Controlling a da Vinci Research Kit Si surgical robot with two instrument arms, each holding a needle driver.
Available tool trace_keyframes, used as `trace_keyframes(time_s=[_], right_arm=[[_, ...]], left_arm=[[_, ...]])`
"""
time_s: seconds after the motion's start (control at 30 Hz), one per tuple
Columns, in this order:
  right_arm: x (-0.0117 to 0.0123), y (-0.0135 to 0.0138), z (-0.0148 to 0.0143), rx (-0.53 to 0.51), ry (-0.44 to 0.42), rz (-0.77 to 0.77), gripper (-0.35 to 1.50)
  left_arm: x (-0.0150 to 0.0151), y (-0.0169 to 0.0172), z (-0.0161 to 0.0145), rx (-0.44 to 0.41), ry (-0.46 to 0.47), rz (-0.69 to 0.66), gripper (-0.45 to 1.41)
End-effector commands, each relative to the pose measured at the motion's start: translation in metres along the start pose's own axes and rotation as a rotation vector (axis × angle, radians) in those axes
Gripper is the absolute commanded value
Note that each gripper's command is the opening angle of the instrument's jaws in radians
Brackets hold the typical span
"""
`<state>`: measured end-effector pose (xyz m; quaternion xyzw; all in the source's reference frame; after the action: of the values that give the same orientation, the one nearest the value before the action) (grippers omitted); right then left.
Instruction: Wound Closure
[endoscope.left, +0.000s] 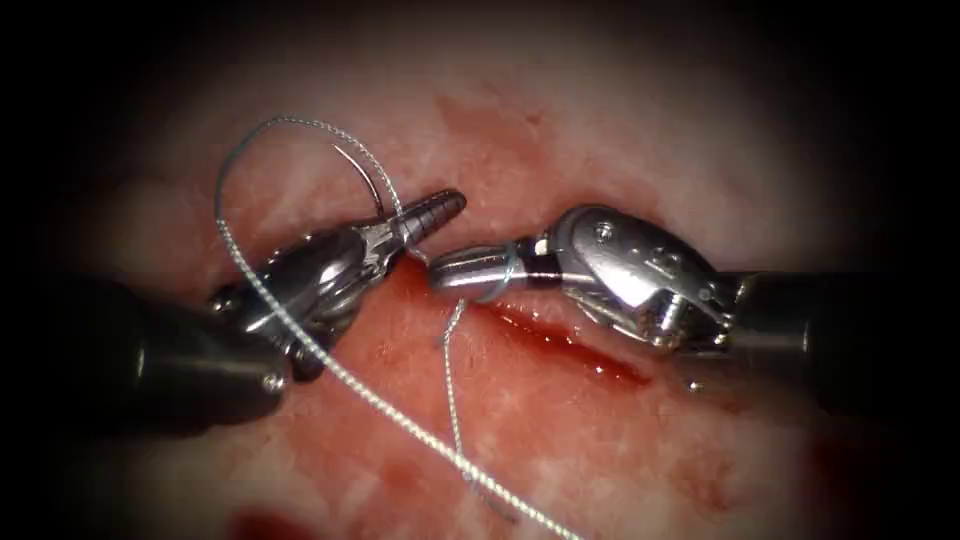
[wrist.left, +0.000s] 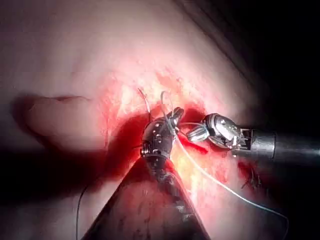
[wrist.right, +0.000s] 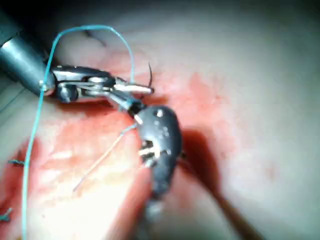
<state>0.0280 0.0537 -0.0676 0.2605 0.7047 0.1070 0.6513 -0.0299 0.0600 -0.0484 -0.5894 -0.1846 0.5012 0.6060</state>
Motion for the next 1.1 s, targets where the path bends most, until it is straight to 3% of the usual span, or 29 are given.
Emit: trace_keyframes(time_s=[0.03, 0.1, 0.2, 0.23, 0.33, 0.43, 0.63, 0.67, 0.9, 0.93, 1.1], right_arm=[[-0.0004, 0.0003, 0.0006, 0.011, -0.010, -0.013, 0.12], [-0.0001, 0.0001, 0.0008, 0.087, -0.090, -0.072, 0.17], [0.0000, 0.0002, 0.0012, 0.133, -0.133, -0.109, 0.24], [0.0001, 0.0004, 0.0017, 0.162, -0.162, -0.139, 0.44], [0.0001, 0.0004, 0.0036, 0.254, -0.229, -0.206, 0.76], [0.0001, 0.0000, 0.0048, 0.335, -0.277, -0.281, 0.91], [-0.0001, -0.0013, 0.0060, 0.494, -0.397, -0.393, 0.94], [-0.0006, -0.0017, 0.0059, 0.539, -0.431, -0.410, 0.84], [-0.0029, -0.0021, 0.0055, 0.615, -0.529, -0.462, 0.78], [-0.0036, -0.0027, 0.0050, 0.666, -0.580, -0.482, 0.76], [-0.0048, -0.0038, 0.0057, 0.732, -0.614, -0.515, 0.76]], left_arm=[[-0.0010, -0.0002, 0.0002, 0.003, -0.002, 0.001, -0.35], [-0.0014, -0.0001, 0.0001, 0.001, -0.014, 0.006, -0.35], [-0.0016, 0.0000, 0.0000, 0.001, -0.021, 0.006, -0.35], [-0.0020, 0.0000, -0.0001, 0.002, -0.028, 0.007, -0.35], [-0.0026, 0.0001, -0.0002, -0.002, -0.044, 0.008, -0.35], [-0.0031, 0.0001, -0.0005, -0.006, -0.058, 0.011, -0.35], [-0.0035, -0.0002, -0.0010, -0.001, -0.059, 0.014, -0.35], [-0.0034, -0.0003, -0.0012, 0.004, -0.059, 0.014, -0.35], [-0.0040, -0.0004, -0.0015, 0.007, -0.063, 0.017, -0.35], [-0.0040, -0.0004, -0.0017, 0.008, -0.062, 0.017, -0.35], [-0.0038, -0.0006, -0.0017, 0.011, -0.059, 0.017, -0.35]])
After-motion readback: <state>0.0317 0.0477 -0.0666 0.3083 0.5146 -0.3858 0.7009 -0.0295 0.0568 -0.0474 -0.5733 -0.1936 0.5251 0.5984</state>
